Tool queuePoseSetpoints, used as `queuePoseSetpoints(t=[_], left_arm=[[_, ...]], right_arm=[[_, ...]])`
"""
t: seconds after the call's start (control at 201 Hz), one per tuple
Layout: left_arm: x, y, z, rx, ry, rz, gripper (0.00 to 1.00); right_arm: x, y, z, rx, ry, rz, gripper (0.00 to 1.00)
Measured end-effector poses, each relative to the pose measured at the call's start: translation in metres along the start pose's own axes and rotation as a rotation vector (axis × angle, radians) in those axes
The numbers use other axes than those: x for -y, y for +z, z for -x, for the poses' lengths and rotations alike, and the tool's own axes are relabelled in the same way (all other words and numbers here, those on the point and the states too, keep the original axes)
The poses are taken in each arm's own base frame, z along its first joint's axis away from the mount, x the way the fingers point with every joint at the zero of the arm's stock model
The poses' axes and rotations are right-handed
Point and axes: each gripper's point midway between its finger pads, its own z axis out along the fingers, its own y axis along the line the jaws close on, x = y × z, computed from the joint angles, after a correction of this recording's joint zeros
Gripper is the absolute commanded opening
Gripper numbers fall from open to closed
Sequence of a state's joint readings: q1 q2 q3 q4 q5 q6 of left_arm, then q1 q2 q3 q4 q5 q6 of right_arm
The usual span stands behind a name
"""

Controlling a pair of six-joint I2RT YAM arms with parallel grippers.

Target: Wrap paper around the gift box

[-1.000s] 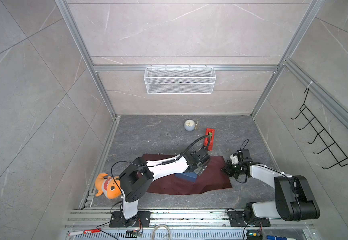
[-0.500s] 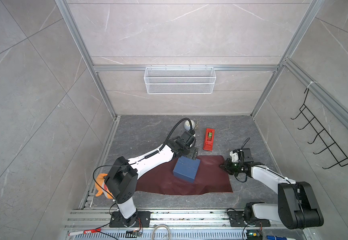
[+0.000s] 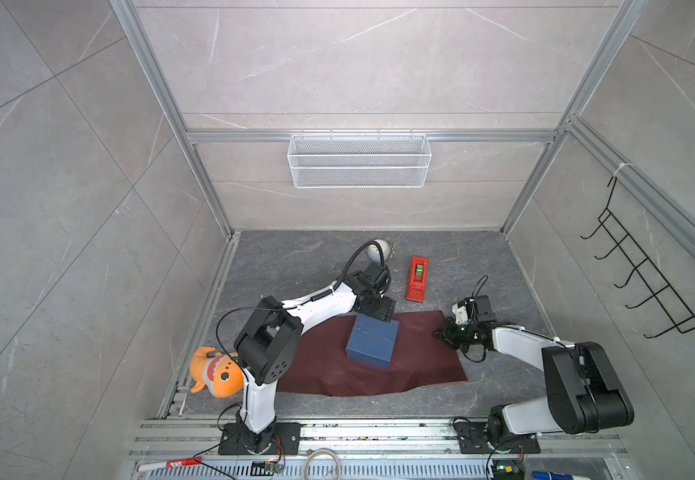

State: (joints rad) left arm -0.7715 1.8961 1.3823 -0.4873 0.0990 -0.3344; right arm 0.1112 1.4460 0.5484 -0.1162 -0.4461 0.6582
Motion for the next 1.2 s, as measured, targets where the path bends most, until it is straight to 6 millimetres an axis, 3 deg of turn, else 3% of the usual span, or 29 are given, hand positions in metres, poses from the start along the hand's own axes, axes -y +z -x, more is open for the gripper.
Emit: queuePoseSetpoints(t=[0.204, 0.408, 0.503, 0.617, 0.737, 0.826, 0.941, 1.105, 1.2], left_arm=[[-0.016, -0.013, -0.031, -0.044, -0.053, -0.002, 0.74], [-0.019, -0.035, -0.038, -0.010, -0.089, -0.031, 0.74], [-0.025, -0.051, -0.041, 0.028, -0.120, -0.045, 0.75], [-0.048, -0.076, -0.049, 0.105, -0.212, -0.042, 0.75], [-0.088, -0.094, -0.071, 0.163, -0.373, -0.007, 0.70], [-0.111, -0.088, -0.095, 0.144, -0.482, 0.024, 0.64], [-0.118, -0.069, -0.121, 0.063, -0.552, 0.032, 0.56], [-0.120, -0.045, -0.127, 0.006, -0.584, 0.021, 0.47], [-0.122, -0.035, -0.127, -0.006, -0.590, 0.020, 0.44]], right_arm=[[0.001, 0.001, -0.001, 0.009, 0.018, 0.006, 0.17], [0.001, 0.000, 0.000, 0.023, 0.022, 0.013, 0.18], [0.000, -0.003, 0.001, 0.034, 0.013, 0.009, 0.25], [-0.011, -0.014, 0.003, 0.063, -0.028, 0.034, 0.37], [-0.047, -0.027, -0.006, 0.088, -0.135, 0.112, 0.49], [-0.076, -0.029, -0.025, 0.063, -0.211, 0.176, 0.58], [-0.100, -0.023, -0.056, 0.001, -0.266, 0.224, 0.73], [-0.125, -0.005, -0.097, -0.087, -0.339, 0.241, 0.78], [-0.130, 0.006, -0.107, -0.109, -0.353, 0.227, 0.78]])
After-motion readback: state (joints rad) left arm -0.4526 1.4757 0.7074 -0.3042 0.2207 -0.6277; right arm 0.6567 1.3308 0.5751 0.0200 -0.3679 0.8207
